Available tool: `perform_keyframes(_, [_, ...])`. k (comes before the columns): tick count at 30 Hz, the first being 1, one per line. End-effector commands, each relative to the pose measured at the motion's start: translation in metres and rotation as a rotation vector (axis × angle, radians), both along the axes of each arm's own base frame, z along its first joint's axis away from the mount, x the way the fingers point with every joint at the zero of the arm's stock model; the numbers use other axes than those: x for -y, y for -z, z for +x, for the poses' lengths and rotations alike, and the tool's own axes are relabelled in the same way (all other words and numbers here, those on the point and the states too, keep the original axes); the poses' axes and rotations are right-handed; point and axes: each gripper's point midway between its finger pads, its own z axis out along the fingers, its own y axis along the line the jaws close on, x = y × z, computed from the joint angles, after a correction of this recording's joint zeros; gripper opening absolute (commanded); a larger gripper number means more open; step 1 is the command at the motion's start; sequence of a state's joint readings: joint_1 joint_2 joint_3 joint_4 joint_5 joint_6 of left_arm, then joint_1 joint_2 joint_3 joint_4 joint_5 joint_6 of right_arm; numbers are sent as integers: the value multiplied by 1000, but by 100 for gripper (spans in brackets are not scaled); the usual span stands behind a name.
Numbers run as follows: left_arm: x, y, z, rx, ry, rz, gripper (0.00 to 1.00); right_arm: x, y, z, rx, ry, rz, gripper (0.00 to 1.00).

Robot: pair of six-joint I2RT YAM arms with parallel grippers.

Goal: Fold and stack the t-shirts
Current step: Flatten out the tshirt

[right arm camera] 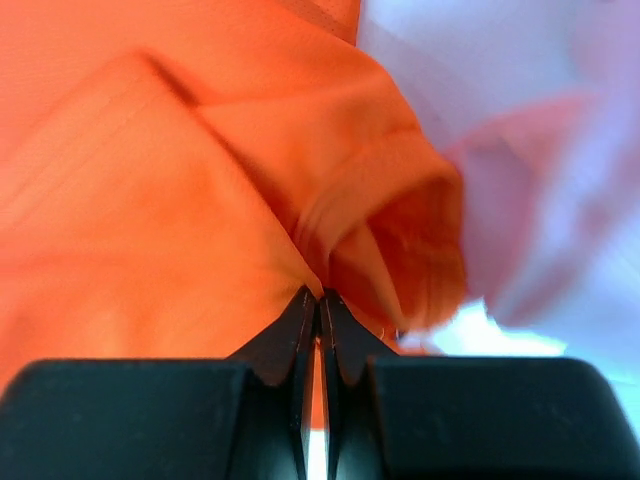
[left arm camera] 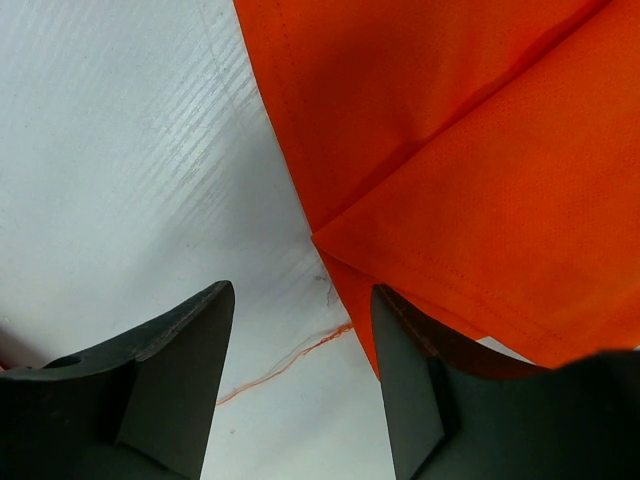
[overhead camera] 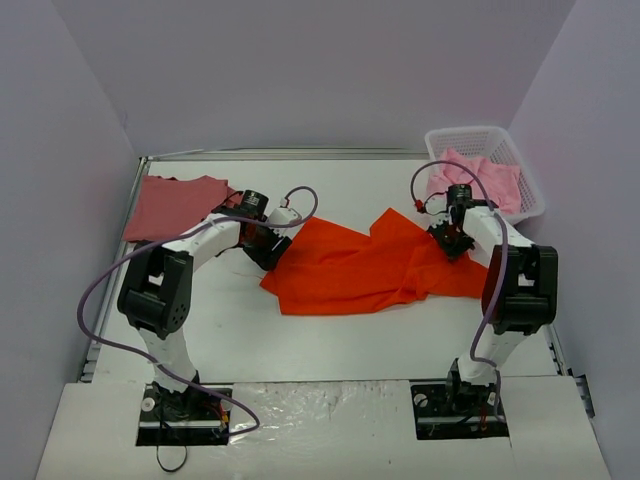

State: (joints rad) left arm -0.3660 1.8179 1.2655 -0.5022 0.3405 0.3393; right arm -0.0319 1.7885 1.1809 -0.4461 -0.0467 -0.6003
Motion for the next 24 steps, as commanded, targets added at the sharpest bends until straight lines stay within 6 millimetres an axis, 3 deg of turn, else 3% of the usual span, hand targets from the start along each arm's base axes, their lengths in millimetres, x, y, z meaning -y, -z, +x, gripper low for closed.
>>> perform_keyframes(1, [-1,-17,4,33,9,-9,56,-15,-54,0,103,-30,59,0])
perform_keyframes(6, [-11,-30,11,77,-20,17,56,-39,-122,15,246,-83,157,0])
perform_keyframes(7, [-16,-35,13,88,-31,16,56,-54,-141,23,290,-122,176,0])
perform_keyframes(11, [-35,-49,19,115,-84,15,56,-84,-177,44,374,-186,225,0])
perform_keyframes(14, [-47,-59,20,128,-110,14,56,-108,-191,57,396,-232,253,0])
perform_keyframes(21, [-61,-70,14,174,-131,50,57,-161,-194,62,374,-343,341,0])
perform_keyframes(24, [-61,-68,10,161,-127,49,57,-167,-197,62,379,-357,342,0])
